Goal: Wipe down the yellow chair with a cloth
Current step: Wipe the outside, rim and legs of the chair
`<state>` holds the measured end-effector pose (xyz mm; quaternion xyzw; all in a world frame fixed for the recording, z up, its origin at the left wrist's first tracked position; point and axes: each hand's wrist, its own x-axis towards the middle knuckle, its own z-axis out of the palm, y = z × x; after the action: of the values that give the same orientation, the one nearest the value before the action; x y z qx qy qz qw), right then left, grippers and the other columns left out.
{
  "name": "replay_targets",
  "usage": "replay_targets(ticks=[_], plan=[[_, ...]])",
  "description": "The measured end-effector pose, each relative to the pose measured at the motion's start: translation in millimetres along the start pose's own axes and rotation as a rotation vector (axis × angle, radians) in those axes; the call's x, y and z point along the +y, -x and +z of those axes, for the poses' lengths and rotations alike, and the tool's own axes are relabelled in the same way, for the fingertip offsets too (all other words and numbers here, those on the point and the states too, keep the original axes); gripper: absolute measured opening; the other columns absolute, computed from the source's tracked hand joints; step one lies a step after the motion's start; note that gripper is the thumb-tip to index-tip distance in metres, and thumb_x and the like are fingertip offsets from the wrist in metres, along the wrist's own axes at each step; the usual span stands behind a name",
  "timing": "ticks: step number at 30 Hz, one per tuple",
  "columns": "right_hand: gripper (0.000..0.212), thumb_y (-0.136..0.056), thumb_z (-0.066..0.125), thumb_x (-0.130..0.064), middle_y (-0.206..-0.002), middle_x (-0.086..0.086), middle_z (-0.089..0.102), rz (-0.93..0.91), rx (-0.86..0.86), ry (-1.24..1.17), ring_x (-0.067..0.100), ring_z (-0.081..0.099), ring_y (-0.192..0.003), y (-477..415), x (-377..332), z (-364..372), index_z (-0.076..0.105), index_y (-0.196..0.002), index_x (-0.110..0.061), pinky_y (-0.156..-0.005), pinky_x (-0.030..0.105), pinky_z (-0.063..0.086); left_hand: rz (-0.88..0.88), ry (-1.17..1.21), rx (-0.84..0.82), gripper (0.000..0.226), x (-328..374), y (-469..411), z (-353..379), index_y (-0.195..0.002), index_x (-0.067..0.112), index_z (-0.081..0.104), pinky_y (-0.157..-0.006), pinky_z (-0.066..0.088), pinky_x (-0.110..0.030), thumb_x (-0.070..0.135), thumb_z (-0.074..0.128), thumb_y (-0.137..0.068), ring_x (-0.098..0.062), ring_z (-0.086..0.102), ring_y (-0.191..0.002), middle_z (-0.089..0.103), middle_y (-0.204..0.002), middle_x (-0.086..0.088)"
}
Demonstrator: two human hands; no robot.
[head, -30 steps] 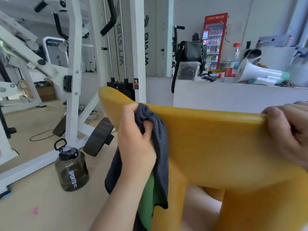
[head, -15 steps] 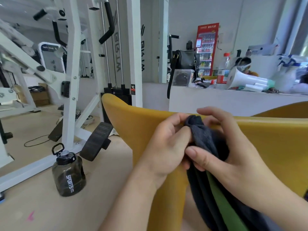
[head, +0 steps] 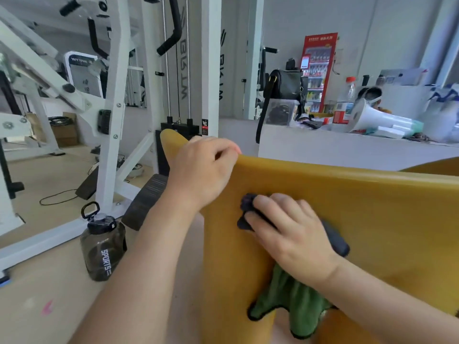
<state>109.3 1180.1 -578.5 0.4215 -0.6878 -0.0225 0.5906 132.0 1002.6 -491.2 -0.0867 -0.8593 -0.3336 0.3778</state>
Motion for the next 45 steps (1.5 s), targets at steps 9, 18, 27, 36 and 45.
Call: replay_targets(ticks=[9, 18, 27, 36, 45], plan=[[0.022, -0.096, 0.053, -0.012, -0.098, 0.006, 0.071, -0.166, 0.007, 0.092, 0.025, 0.053, -0.072, -53.1, 16.2, -16.3, 0.073, -0.086, -0.011, -0.059, 0.037, 0.033, 0.012, 0.186, -0.022, 0.032, -7.1, -1.5, -5.4, -0.082, 0.036, 0.070, -0.089, 0.040, -0.027, 0.032, 0.039, -0.085, -0.006, 0.053, -0.100, 0.067, -0.094, 0.017], [0.021, -0.092, 0.052, -0.013, -0.100, 0.003, 0.066, -0.298, -0.276, -0.008, 0.022, 0.042, -0.082, -9.8, -47.8, 51.6, 0.069, -0.079, -0.014, -0.066, 0.035, 0.029, 0.016, 0.300, -0.052, 0.036, -14.1, -1.1, -6.6, -0.086, 0.034, 0.074, -0.093, 0.041, -0.025, 0.027, 0.039, -0.078, 0.000, 0.053, -0.093, 0.068, -0.091, 0.018], [0.024, -0.097, 0.050, -0.011, -0.093, 0.007, 0.069, 0.041, 0.085, 0.206, 0.026, 0.045, -0.076, -90.0, 18.3, -25.9, 0.071, -0.086, -0.010, -0.062, 0.039, 0.035, 0.032, 0.568, 0.057, 0.048, -22.3, 5.6, -2.3, -0.089, 0.031, 0.073, -0.077, 0.052, -0.020, -0.003, 0.045, -0.071, -0.006, 0.064, -0.092, 0.072, -0.096, 0.011], [0.019, -0.093, 0.053, -0.016, -0.101, -0.003, 0.067, -0.027, -0.247, -0.079, 0.021, 0.053, -0.076, -29.4, -42.1, 30.4, 0.072, -0.091, -0.019, -0.063, 0.032, 0.035, -0.304, 1.066, -0.380, 0.045, -45.7, 32.4, -33.2, -0.056, 0.007, 0.066, -0.063, 0.048, -0.029, -0.019, 0.032, -0.071, -0.019, 0.055, -0.055, 0.061, -0.063, -0.013], [0.019, -0.088, 0.065, -0.009, -0.092, -0.014, 0.072, 0.604, 0.004, -0.771, -0.001, 0.065, -0.085, -63.1, -22.4, -24.6, 0.072, -0.103, -0.017, -0.079, 0.017, 0.051, -0.194, 0.880, -0.598, 0.038, -49.8, 31.4, -29.1, -0.110, 0.019, 0.065, -0.083, 0.054, -0.031, 0.017, 0.070, -0.072, -0.016, 0.065, -0.097, 0.068, -0.105, -0.003]])
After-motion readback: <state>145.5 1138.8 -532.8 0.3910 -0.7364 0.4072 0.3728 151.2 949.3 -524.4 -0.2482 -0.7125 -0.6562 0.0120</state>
